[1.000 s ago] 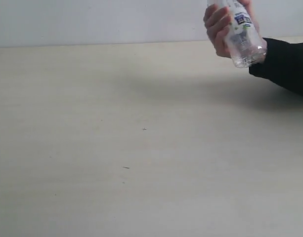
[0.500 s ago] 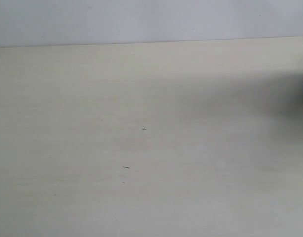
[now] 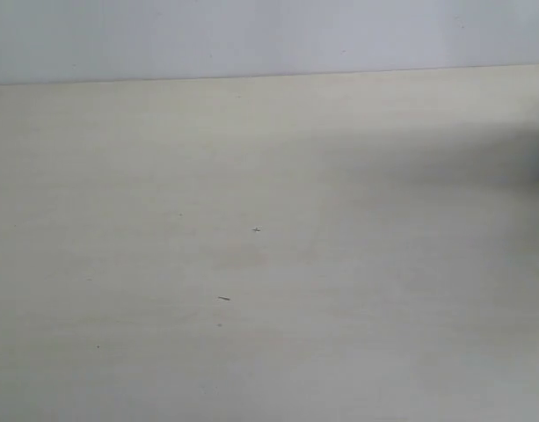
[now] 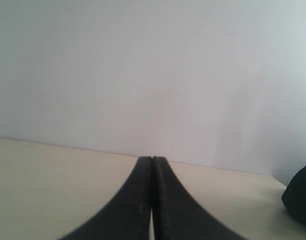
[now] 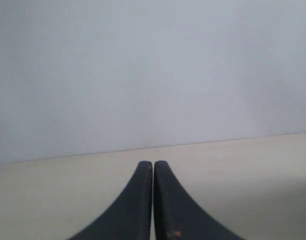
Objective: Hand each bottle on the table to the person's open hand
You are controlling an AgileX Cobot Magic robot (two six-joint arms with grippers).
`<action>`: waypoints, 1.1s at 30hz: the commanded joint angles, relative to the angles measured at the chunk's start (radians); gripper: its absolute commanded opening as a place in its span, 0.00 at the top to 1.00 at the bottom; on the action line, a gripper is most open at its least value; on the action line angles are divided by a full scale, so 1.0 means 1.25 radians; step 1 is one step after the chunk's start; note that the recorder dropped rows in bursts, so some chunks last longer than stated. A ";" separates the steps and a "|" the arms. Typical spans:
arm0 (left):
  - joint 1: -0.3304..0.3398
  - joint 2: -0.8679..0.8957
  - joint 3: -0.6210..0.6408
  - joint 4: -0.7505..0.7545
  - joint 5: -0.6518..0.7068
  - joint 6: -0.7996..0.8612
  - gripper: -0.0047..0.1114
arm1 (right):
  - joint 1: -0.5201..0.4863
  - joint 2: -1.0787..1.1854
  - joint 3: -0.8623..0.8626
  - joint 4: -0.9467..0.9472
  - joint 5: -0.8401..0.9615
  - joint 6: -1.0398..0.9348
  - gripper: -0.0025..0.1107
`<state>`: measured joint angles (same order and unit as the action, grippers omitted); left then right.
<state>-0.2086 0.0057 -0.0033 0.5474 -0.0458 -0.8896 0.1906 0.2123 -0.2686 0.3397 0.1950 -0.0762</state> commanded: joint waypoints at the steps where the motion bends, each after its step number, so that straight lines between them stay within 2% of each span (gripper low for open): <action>1: 0.002 -0.005 0.003 -0.001 0.002 0.000 0.96 | -0.039 -0.092 0.081 0.013 -0.044 -0.014 0.97; 5: 0.002 -0.005 0.003 -0.001 0.002 0.000 0.96 | -0.076 -0.169 0.126 0.013 -0.044 -0.033 0.97; 15: 0.002 -0.005 0.003 -0.001 0.002 0.000 0.96 | -0.135 -0.170 0.215 0.012 -0.083 -0.086 0.97; 24: 0.002 -0.005 0.003 -0.001 0.002 0.000 0.96 | -0.134 -0.170 0.215 0.016 -0.092 -0.086 0.97; 26: 0.002 -0.005 0.003 -0.001 0.002 0.000 0.96 | -0.134 -0.170 0.215 -0.060 -0.076 -0.052 0.97; 29: 0.002 -0.005 0.003 -0.001 0.002 0.000 0.96 | -0.134 -0.170 0.215 -0.251 -0.049 0.118 0.97; 33: 0.002 -0.005 0.003 -0.001 0.002 0.000 0.96 | -0.134 -0.170 0.215 -0.253 -0.021 0.124 0.97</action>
<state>-0.2086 0.0057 -0.0033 0.5474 -0.0437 -0.8896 0.0280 0.0056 -0.0046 0.0408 0.1485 0.0646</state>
